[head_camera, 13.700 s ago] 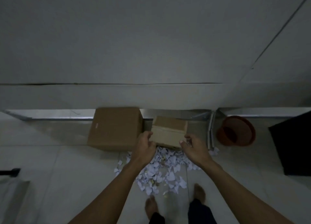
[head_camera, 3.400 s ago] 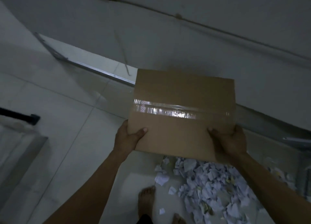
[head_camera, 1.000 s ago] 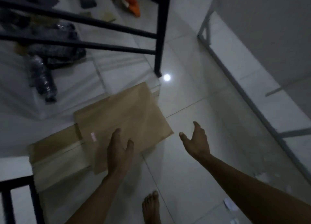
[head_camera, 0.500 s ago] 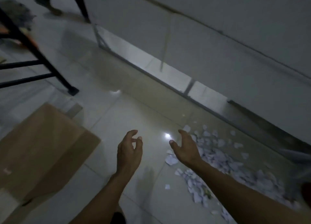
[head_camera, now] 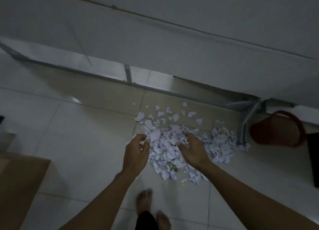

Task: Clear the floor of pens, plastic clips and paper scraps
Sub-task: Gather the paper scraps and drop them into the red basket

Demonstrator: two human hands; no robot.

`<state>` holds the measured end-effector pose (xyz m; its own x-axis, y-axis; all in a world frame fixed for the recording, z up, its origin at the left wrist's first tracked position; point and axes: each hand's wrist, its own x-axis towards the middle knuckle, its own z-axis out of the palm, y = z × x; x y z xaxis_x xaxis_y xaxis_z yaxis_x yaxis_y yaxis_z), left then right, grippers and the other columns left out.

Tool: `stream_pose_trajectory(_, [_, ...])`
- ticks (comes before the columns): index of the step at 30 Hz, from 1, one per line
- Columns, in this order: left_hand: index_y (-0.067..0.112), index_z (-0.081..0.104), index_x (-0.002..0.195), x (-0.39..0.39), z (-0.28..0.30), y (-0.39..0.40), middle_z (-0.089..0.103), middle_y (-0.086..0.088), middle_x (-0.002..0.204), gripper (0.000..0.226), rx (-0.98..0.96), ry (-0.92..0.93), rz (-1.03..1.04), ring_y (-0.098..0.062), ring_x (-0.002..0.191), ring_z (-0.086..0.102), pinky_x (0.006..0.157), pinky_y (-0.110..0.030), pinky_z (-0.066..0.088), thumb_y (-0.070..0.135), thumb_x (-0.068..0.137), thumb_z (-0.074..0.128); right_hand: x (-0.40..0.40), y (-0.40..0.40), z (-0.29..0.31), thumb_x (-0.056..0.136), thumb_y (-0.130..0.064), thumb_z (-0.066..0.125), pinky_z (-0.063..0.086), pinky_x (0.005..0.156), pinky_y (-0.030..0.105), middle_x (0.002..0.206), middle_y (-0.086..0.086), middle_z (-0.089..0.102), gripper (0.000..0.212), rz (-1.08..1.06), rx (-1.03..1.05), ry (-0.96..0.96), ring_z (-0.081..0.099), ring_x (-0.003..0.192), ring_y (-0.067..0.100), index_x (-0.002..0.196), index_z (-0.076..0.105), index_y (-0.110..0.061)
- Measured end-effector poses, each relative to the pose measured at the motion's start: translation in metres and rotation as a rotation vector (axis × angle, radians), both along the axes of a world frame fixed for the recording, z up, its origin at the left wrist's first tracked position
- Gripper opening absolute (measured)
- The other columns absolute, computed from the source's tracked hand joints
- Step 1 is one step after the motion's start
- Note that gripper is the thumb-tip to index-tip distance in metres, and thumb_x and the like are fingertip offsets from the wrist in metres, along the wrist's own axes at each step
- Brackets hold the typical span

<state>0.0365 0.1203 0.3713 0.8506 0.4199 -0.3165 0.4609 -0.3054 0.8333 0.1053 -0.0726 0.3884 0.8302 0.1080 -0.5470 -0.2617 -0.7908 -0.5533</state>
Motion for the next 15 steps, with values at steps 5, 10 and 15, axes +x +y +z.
stream_pose_trajectory(5, [0.008,0.061,0.121,0.021,-0.037,-0.025,0.065,-0.005,0.115,0.029,0.024,0.004,-0.119,-0.016,0.090,0.062,0.080,-0.027,0.050,0.019,0.095,0.055,-0.001,-0.037,-0.045,0.095,-0.037,0.056,0.035,0.104,0.028,0.141,0.010,0.049,0.056,-0.090,-0.018,0.003,0.044,0.131,0.025,0.142,0.041,-0.011])
stream_pose_trajectory(10, [0.009,0.059,0.123,0.029,-0.109,-0.039,0.064,-0.004,0.117,0.031,0.061,0.030,-0.230,-0.017,0.092,0.062,0.083,-0.032,0.052,0.022,0.095,0.054,-0.020,-0.055,-0.122,0.094,-0.034,0.058,0.035,0.102,0.029,0.140,0.013,0.048,0.054,-0.160,-0.007,0.023,0.045,0.130,0.027,0.141,0.041,-0.012])
stream_pose_trajectory(15, [0.008,0.059,0.123,0.016,-0.213,-0.047,0.064,-0.006,0.117,0.031,0.107,0.066,-0.281,-0.017,0.091,0.061,0.079,-0.026,0.048,0.022,0.095,0.055,-0.045,-0.070,-0.220,0.094,-0.036,0.056,0.037,0.097,0.028,0.134,0.014,0.048,0.052,-0.128,-0.019,0.052,0.047,0.124,0.026,0.140,0.041,-0.015])
